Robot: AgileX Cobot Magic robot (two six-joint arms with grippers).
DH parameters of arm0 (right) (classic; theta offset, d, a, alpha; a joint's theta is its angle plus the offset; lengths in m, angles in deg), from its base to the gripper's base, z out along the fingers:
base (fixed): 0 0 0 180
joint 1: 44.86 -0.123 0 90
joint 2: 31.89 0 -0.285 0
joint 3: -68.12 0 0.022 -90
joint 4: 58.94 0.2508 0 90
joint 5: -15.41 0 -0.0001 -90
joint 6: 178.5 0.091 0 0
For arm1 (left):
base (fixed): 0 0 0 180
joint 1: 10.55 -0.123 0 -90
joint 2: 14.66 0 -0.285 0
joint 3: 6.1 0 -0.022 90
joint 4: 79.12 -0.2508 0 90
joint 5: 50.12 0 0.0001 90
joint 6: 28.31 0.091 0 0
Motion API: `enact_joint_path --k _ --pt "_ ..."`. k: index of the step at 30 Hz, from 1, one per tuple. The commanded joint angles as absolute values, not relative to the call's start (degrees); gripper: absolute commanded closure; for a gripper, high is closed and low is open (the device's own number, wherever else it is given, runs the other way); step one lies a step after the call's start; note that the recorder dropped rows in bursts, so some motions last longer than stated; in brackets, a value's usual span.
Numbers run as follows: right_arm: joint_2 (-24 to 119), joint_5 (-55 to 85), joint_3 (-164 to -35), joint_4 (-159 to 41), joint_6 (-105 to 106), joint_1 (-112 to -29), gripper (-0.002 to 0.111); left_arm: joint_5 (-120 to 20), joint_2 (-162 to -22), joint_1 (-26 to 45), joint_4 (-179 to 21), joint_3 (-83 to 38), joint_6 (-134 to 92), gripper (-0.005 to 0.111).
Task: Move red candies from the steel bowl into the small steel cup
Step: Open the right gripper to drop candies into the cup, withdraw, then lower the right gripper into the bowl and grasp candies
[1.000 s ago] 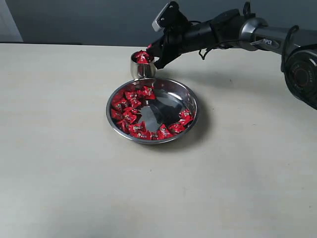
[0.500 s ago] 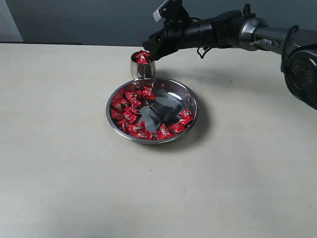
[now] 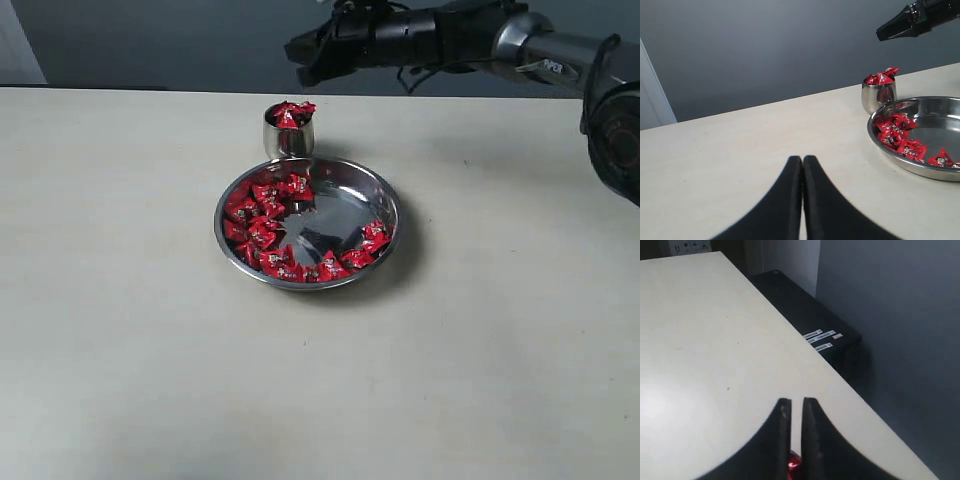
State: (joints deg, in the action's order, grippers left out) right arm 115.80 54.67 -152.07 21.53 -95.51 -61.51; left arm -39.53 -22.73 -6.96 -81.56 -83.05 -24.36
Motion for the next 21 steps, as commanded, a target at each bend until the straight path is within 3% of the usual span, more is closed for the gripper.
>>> enact_joint_path --k 1,5,18,21 --pt "112.6 59.7 -152.4 6.2 -83.7 -59.8 0.109 -39.8 -22.4 -7.0 -81.5 -83.3 -24.5 0.105" --pt "111.0 65.5 -152.4 -8.1 -70.6 -57.7 0.109 -39.8 -22.4 -7.0 -81.5 -83.3 -24.5 0.105" --pt "111.4 83.0 -152.4 -11.7 -65.8 -59.2 0.109 -39.8 -22.4 -7.0 -81.5 -83.3 -24.5 0.105" --pt "112.5 83.2 -152.4 -15.8 -65.8 -60.7 0.102 -39.8 -22.4 -7.0 -81.5 -83.3 -24.5 0.105"
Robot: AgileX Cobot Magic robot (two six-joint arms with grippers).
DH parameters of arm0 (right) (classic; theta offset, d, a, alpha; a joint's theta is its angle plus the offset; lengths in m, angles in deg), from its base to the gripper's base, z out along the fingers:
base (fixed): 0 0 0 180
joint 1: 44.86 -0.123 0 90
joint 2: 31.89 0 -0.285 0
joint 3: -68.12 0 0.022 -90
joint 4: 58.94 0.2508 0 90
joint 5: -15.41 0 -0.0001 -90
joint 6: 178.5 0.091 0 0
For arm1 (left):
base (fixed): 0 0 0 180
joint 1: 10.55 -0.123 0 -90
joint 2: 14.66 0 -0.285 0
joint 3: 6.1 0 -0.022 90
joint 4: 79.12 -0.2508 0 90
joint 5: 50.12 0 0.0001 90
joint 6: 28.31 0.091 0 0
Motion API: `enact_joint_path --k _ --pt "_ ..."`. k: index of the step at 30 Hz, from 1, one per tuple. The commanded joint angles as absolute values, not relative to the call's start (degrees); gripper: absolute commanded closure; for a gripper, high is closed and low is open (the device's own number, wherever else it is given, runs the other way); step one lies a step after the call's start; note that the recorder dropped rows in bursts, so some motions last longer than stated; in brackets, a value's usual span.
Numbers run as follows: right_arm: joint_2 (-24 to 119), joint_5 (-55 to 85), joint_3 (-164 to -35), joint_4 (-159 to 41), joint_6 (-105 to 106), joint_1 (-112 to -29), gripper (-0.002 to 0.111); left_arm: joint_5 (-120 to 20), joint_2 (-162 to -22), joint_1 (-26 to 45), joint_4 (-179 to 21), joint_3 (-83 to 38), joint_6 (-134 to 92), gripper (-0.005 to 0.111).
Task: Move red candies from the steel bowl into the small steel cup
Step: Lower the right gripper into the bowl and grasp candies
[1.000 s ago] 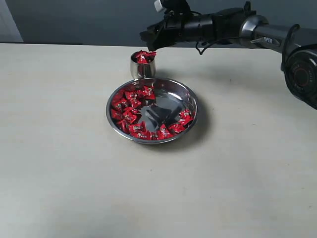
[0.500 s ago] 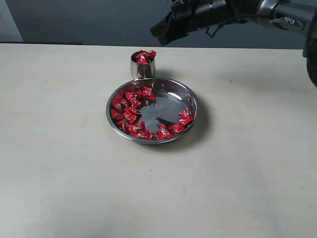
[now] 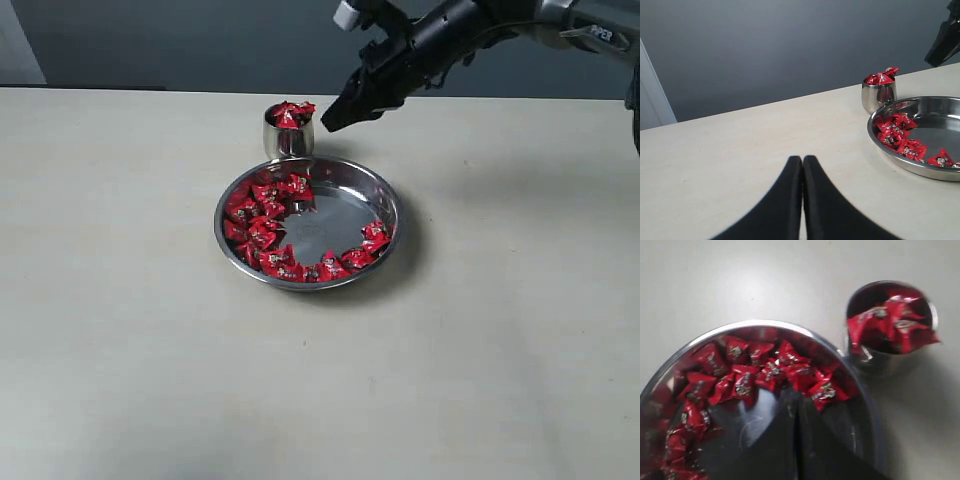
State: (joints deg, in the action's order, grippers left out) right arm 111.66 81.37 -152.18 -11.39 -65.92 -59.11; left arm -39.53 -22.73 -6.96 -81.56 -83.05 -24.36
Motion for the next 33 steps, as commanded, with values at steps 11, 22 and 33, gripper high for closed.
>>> enact_joint_path --k 11,22,33 --pt "117.7 84.1 -152.4 -20.3 -65.4 -65.5 0.058 -39.9 -22.4 -7.0 -81.5 -83.3 -24.5 0.105" --pt "117.7 85.4 -152.4 -34.4 -48.3 -65.5 0.058 -39.9 -22.4 -7.0 -81.5 -83.3 -24.5 0.105" --pt "117.7 75.5 -152.4 -26.2 -47.2 -65.5 0.058 -39.9 -22.4 -7.0 -81.5 -83.3 -24.5 0.105"
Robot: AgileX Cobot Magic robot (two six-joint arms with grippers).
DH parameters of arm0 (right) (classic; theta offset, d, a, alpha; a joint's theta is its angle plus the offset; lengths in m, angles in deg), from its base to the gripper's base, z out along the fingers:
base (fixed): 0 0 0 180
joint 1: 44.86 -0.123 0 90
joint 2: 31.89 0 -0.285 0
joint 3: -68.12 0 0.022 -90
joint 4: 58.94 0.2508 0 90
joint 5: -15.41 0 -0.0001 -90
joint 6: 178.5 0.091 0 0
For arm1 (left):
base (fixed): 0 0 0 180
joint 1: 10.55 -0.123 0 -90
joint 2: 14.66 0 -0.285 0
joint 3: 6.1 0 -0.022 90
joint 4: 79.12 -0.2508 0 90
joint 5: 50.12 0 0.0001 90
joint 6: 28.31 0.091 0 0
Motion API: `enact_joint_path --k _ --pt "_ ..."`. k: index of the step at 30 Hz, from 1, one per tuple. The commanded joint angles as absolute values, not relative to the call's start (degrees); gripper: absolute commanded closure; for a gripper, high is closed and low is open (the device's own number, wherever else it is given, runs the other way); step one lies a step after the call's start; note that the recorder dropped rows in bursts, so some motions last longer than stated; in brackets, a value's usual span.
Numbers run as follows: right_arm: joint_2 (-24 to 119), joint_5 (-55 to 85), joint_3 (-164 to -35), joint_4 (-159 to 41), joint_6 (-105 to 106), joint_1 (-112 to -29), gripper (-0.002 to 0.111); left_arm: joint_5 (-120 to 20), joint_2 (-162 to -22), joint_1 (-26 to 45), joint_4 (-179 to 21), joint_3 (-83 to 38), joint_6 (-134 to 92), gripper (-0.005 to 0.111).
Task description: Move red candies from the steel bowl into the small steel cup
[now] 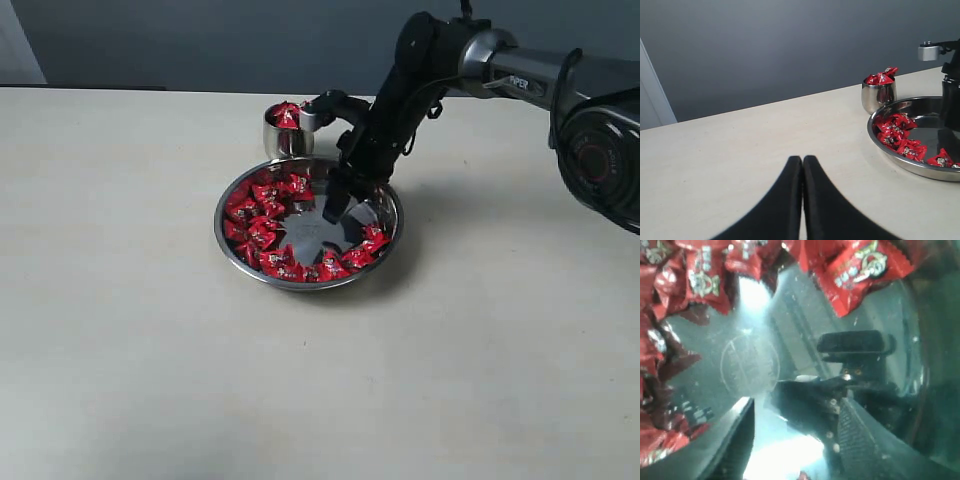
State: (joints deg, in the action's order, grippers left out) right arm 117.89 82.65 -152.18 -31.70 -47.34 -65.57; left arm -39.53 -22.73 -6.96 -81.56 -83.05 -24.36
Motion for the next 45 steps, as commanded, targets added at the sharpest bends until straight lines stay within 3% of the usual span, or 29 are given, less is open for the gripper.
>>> enact_joint_path --k 1,20,22,28,45 --pt "117.7 74.0 -152.4 -24.5 -47.2 -65.5 0.058 -39.9 -22.4 -7.0 -81.5 -83.3 -24.5 0.105" --pt "120.4 61.0 -152.4 -23.3 -52.7 -70.6 0.06 -39.8 -22.4 -7.0 -81.5 -83.3 -24.5 0.105" --pt "120.4 61.0 -152.4 -23.3 -52.7 -70.6 0.066 -39.8 -22.4 -7.0 -81.5 -83.3 -24.5 0.105" --pt "120.4 63.6 -152.4 -23.5 -52.7 -70.6 0.109 -39.8 -22.4 -7.0 -81.5 -83.3 -24.5 0.105" --pt "112.8 66.5 -152.4 -25.4 -52.7 -69.9 0.108 -39.9 -22.4 -7.0 -81.5 -83.3 -24.5 0.105"
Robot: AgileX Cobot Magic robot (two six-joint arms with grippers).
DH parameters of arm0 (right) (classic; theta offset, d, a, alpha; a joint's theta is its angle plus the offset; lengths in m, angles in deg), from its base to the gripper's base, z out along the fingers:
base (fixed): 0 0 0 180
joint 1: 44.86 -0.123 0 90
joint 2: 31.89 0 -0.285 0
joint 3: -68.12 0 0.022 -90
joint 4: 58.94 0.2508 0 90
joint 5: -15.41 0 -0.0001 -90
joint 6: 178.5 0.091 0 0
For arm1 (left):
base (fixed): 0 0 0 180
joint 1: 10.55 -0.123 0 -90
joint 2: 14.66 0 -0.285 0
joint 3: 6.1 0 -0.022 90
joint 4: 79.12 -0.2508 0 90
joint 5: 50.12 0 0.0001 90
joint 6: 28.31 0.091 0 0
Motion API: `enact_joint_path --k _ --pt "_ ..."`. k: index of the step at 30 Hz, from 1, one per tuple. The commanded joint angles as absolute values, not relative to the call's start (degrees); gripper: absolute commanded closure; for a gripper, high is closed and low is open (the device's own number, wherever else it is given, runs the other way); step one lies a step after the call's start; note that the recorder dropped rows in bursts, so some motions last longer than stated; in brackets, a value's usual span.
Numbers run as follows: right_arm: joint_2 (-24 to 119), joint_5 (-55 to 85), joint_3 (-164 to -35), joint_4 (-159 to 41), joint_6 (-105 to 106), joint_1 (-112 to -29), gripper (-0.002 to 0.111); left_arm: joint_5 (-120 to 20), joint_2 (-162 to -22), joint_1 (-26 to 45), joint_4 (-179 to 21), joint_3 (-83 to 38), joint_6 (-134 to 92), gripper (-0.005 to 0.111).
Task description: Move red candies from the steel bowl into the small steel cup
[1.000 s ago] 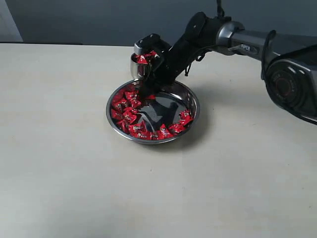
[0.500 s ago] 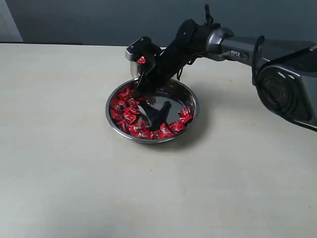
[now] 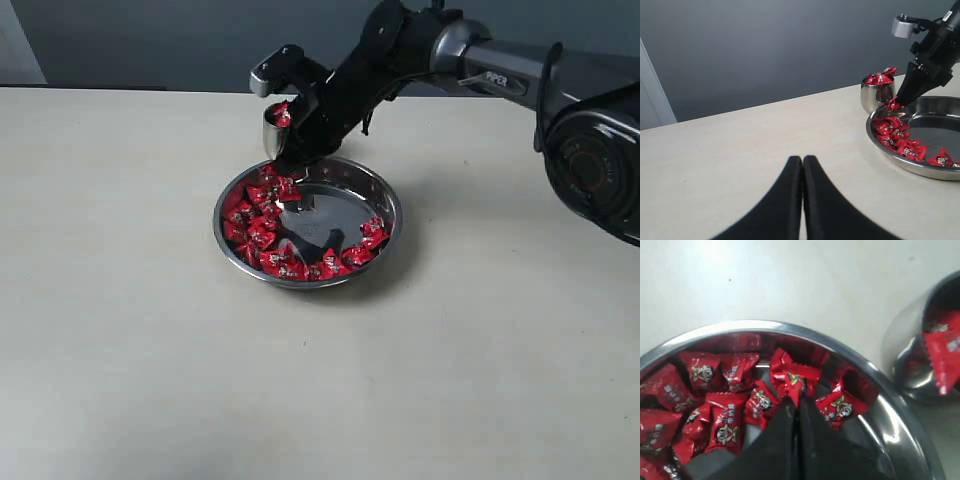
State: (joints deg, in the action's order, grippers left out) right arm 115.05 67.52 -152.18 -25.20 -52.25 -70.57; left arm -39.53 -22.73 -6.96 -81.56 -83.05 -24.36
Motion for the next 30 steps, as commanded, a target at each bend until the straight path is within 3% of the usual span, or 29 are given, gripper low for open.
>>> enact_joint_path --k 1,8,12,17,20,25,30 --pt "112.3 65.7 -152.4 -25.4 -52.7 -69.9 0.108 -39.9 -22.4 -7.0 -81.5 -83.3 -24.5 0.105" --pt "111.5 60.4 -152.4 -25.3 -52.7 -69.4 0.108 -39.9 -22.4 -7.0 -81.5 -83.3 -24.5 0.105" --pt "111.5 48.0 -152.4 -25.2 -52.8 -69.4 0.109 -39.9 -22.4 -7.0 -81.5 -83.3 -24.5 0.105" --pt "111.5 47.8 -152.4 -25.3 -55.4 -69.4 0.109 -39.9 -22.4 -7.0 -81.5 -83.3 -24.5 0.105" --pt "111.5 51.3 -152.4 -25.3 -55.4 -69.3 0.109 -39.9 -22.4 -7.0 -81.5 -83.3 -24.5 0.105" --pt "110.1 71.4 -152.4 -29.2 -60.4 -67.6 0.109 -39.9 -22.4 -7.0 -81.5 -83.3 -24.5 0.105" --pt "108.5 68.1 -152.4 -28.7 -58.6 -61.6 0.109 -39.7 -22.4 -7.0 -81.5 -83.3 -24.5 0.105"
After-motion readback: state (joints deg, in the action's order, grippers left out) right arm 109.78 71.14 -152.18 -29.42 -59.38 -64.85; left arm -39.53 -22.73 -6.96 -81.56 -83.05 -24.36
